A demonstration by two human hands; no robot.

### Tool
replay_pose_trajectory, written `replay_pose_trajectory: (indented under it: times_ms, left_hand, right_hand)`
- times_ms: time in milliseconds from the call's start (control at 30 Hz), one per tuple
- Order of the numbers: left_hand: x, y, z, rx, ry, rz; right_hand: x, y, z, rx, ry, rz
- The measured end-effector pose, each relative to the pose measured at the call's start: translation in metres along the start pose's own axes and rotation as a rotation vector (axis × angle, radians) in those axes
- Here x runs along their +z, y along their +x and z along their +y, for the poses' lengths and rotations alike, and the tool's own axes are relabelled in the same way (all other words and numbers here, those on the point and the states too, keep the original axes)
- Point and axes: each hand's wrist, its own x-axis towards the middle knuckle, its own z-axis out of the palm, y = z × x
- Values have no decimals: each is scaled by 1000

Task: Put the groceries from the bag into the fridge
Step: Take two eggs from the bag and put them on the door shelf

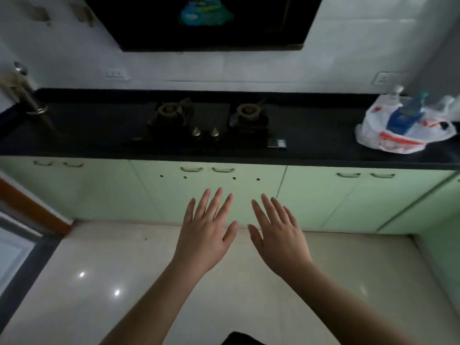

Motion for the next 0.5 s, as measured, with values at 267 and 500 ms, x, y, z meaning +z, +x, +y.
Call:
replay_pose_trajectory:
  times_ms: [267,500]
  left_hand:
    - [11,67,161,225,31,-34]
    - [18,108,261,356,30,-37]
  right_hand:
    - [-27,-57,159,235,12,55]
    - [-45,-86,257,382,39,87]
